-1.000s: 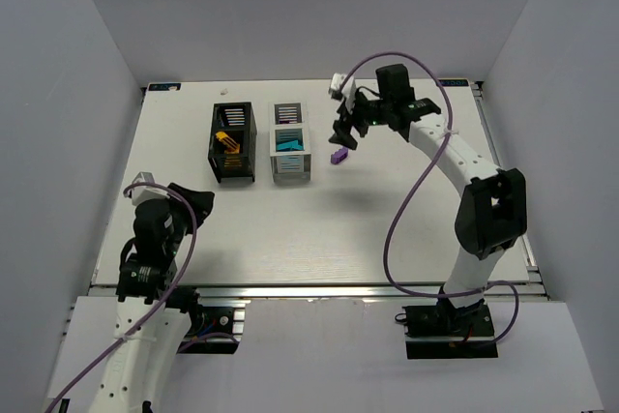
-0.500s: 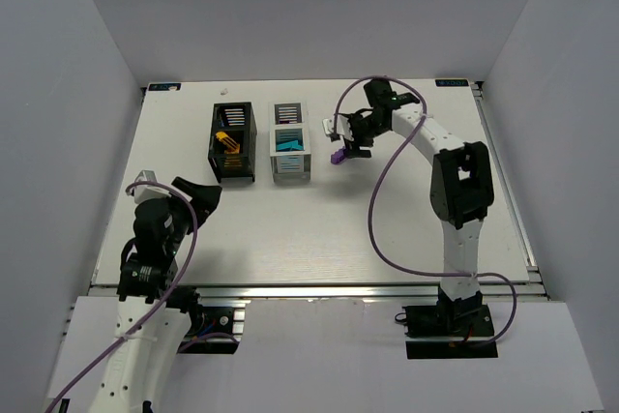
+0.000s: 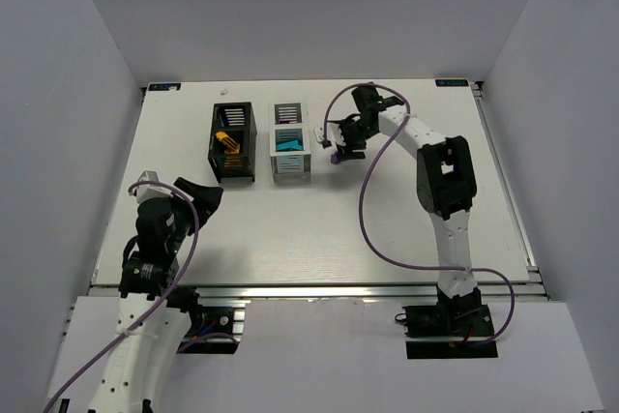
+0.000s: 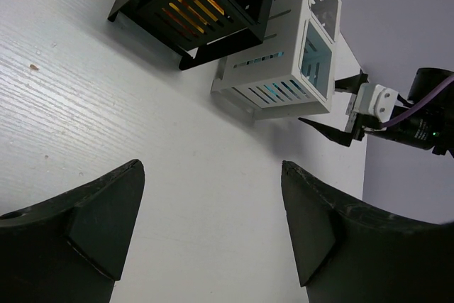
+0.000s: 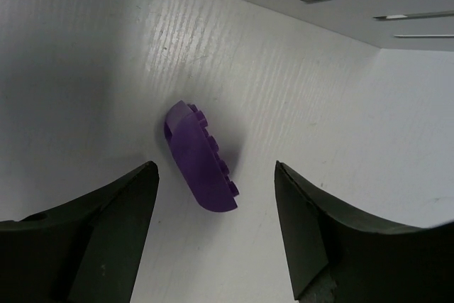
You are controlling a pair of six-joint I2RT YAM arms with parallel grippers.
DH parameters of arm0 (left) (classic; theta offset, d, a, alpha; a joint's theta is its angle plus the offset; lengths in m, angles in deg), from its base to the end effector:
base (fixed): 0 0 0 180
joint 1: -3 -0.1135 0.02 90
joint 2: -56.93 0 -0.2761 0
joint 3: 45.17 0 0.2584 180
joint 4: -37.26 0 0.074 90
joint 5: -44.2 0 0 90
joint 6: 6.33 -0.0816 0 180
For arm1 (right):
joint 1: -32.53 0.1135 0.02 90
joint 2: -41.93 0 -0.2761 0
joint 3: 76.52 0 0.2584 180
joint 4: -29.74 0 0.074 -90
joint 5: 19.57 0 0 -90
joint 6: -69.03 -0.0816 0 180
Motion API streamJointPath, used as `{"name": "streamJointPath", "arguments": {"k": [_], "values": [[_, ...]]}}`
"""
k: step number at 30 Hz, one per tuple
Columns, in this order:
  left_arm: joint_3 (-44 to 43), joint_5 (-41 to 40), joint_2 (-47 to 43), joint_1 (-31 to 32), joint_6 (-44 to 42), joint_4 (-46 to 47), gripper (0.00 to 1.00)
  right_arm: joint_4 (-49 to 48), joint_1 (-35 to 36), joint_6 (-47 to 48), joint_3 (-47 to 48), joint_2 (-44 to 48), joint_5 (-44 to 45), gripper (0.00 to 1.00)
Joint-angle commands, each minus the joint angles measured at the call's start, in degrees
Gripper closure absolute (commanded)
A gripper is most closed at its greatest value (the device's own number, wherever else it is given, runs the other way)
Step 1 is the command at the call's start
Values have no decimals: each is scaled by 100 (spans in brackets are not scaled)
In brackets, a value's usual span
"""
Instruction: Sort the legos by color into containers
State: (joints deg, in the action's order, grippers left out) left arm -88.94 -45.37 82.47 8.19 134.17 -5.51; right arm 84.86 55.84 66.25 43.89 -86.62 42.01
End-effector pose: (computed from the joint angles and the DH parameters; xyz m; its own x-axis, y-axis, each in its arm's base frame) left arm 0.1571 -0.0149 0.2487 -0.3381 -0.7441 -0.5762 -0.2573 0.6620 -0.7039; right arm 0.4562 0.2388 0.1627 0.5043 -0.7392 -0.4464 -0.8456 -0.3179 -0.4288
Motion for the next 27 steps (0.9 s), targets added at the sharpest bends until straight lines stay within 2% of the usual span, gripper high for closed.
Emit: {"name": "streamJointPath", "arguments": {"k": [1, 6, 9, 10, 11, 12, 15, 19, 22, 26, 27], "values": [[64, 36, 65, -27, 12, 174, 13, -30, 95, -12, 253, -222, 170, 29], [99, 36, 100, -36, 30, 218, 13, 163, 95, -38, 472, -433, 258, 36], [134, 36, 109, -27, 39, 253, 13, 383, 104, -21, 604, -539, 329, 48], [143, 45, 109, -36, 48, 262, 14, 436, 104, -21, 605, -539, 303, 59], [143, 37, 109, -36, 48, 280, 14, 471, 95, -21, 605, -522, 285, 65], [143, 36, 127, -27, 56, 289, 14, 532, 95, -21, 561, -452, 267, 78], [178, 36, 135, -36, 56, 332, 15, 498, 51, -30, 333, -111, 118, 92], [248, 63, 127, -27, 83, 447, 15, 157, -2, -257, -255, 514, -163, 98], [301, 98, 179, -36, 92, 552, 16, -326, -2, -863, -405, 989, -347, 100], [337, 159, 232, -36, 100, 658, 16, -1030, 7, -2207, -240, 1455, -646, 100], [337, 168, 250, -27, 100, 693, 16, -1197, 7, -2827, -204, 1499, -795, 100]]}}
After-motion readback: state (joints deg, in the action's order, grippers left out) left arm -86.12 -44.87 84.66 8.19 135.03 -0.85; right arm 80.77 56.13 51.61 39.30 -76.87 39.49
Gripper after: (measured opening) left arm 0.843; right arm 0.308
